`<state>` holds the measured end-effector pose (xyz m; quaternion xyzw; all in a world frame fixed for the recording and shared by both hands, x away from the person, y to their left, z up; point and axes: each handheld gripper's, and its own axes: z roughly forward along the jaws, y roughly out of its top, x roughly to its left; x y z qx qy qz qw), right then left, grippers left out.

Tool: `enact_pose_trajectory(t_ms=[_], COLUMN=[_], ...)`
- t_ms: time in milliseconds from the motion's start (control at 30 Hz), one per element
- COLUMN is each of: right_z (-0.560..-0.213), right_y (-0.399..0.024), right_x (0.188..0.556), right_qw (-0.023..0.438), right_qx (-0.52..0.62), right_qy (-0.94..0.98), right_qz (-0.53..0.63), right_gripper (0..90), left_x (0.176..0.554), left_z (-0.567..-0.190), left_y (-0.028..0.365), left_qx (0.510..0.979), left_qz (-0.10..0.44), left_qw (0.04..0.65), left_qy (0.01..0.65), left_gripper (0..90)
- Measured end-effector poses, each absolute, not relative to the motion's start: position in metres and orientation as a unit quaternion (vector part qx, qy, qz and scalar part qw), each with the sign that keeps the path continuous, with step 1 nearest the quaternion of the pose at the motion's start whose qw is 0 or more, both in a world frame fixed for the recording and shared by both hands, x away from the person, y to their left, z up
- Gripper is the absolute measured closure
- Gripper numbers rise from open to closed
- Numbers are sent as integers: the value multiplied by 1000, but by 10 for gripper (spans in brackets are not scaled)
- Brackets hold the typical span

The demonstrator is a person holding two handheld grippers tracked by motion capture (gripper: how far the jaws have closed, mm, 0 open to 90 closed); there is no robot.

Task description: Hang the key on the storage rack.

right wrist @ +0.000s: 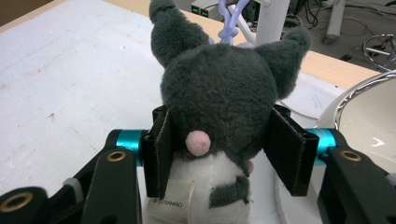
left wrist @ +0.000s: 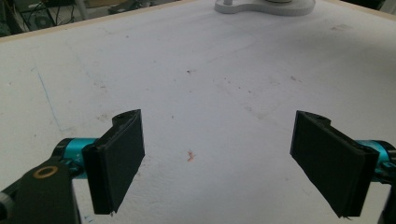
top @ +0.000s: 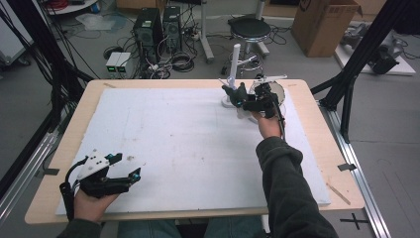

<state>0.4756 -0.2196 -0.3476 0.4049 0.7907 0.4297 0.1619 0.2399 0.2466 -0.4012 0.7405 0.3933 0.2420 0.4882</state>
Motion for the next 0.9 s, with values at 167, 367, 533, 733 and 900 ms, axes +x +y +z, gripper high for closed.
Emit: enact_pose_trajectory(t_ms=[167, 367, 533, 733, 900], right_z=[-351, -354, -356, -359, -360], right_y=[-217, -216, -216, -214, -213], right_x=[476, 479, 480, 482, 483], right_qw=[160, 155, 153, 150, 148], right_qx=[408, 409, 413, 414, 414], right_qy=[794, 795, 796, 801, 803], right_qz=[422, 421, 414, 406, 403], right_gripper=[453, 448, 436, 424, 418], left_x=[240, 239, 239, 239, 239], left_z=[-401, -401, -401, -401, -401], left_y=[247, 247, 247, 247, 247], left_qx=[741, 741, 740, 740, 740], left_qz=[242, 242, 242, 242, 242], left_qw=[489, 488, 489, 489, 489], left_qy=[392, 393, 393, 392, 393], left_gripper=[180, 180, 180, 180, 180])
